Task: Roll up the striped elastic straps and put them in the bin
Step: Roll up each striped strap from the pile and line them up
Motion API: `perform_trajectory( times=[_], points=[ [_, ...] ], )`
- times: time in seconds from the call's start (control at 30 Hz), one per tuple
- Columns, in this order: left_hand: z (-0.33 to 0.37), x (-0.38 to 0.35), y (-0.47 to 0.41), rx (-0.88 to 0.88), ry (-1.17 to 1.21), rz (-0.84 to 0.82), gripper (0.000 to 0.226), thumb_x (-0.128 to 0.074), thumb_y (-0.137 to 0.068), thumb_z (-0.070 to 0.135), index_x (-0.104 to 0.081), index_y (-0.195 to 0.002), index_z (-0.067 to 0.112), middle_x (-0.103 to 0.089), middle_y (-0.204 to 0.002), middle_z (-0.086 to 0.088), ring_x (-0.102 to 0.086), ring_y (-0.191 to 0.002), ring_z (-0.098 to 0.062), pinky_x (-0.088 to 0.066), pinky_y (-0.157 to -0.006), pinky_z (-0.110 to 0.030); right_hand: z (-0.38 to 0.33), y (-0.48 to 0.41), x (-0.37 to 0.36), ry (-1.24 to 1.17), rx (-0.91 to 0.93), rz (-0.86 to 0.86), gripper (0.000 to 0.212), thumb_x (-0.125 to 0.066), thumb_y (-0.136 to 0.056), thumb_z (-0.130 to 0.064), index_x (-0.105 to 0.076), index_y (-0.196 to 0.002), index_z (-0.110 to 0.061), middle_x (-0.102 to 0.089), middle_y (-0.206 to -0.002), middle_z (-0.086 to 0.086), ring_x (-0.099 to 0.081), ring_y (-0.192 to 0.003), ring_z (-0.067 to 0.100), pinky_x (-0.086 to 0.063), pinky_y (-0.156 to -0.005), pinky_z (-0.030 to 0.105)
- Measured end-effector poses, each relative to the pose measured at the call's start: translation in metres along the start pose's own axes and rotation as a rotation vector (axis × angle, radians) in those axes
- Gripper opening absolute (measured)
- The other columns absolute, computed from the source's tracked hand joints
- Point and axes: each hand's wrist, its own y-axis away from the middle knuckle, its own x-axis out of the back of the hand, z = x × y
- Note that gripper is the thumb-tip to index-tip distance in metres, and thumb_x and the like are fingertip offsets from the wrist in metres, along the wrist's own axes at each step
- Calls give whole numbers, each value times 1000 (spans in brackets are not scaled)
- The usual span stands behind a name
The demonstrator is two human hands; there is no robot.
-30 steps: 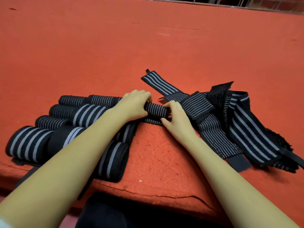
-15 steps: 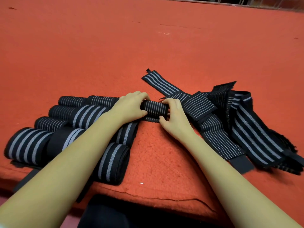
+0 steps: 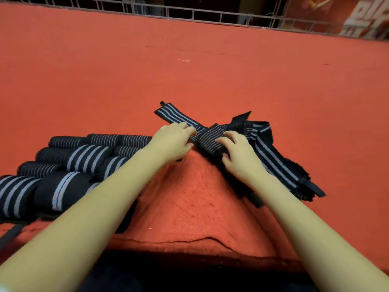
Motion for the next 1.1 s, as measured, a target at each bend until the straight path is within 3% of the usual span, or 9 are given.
perform_trajectory(
  times=[0.2, 0.3, 0.43, 0.67, 0.8, 0.87, 0.97, 1.1],
  points=[
    [83, -27, -16, -79, 53, -63, 61, -51, -92, 53, -37, -143, 23, -40, -142, -5, -39, -129, -29, -39, -102, -44, 61, 41, 16, 220, -182, -191, 52, -51, -95, -37, -41, -144, -24, -22, -158, 6, -17, -144, 30, -11, -118, 37],
    [108, -46, -14, -75, 86, -178, 70, -51, -87, 64, -35, -145, 29, -33, -149, -3, -28, -137, -29, -34, -109, -45, 81, 54, 17, 156, -284, -201, 54, -46, -95, -52, -39, -144, -30, -32, -154, 6, -18, -145, 27, -12, -119, 38],
    [111, -57, -12, -36, 183, -192, 56, -53, -88, 60, -46, -138, 34, -31, -151, 0, -17, -142, -27, -29, -110, -47, 93, 56, 22, 171, -280, -216, 51, -50, -96, -40, -39, -145, -31, -43, -146, 3, -28, -140, 24, -20, -114, 36],
    [107, -51, -15, -35, 121, -104, 53, -54, -91, 52, -43, -136, 27, -38, -139, 0, -34, -128, -25, -34, -103, -42, 96, 55, 26, 69, -312, 18, 45, -47, -91, -6, -58, -133, -20, -54, -122, 5, -52, -116, 27, -36, -94, 39],
    [86, -48, -19, 67, 136, 41, 64, -59, -91, 44, -32, -146, 25, -28, -150, -8, -26, -136, -29, -31, -108, -44, 113, 54, 43, 44, -497, 122, 41, -49, -91, -12, -57, -131, -14, -51, -126, 10, -52, -116, 33, -39, -95, 43],
    [75, -48, -22, 144, 192, -16, 70, -59, -92, 43, -25, -150, 26, -16, -157, -13, -19, -142, -33, -26, -113, -45, 122, 54, 51, 1, -610, 84, 43, -51, -91, -19, -55, -134, -12, -46, -129, 16, -45, -121, 36, -38, -100, 43],
    [73, -50, -23, 170, 348, -160, 70, -57, -93, 45, -23, -152, 28, -8, -160, -13, -25, -142, -35, -23, -116, -38, 122, 57, 55, 29, -674, 8, 46, -55, -90, -26, -53, -134, -13, -39, -134, 18, -35, -125, 38, -34, -103, 43],
    [84, -53, -18, 160, 232, -40, 57, -53, -95, 43, -36, -146, 26, -22, -156, -9, -29, -138, -32, -30, -111, -43, 95, 59, 49, 97, -400, 187, 32, -60, -85, -14, -62, -116, -7, -43, -132, 18, -40, -120, 38, -37, -99, 44]
  ],
)
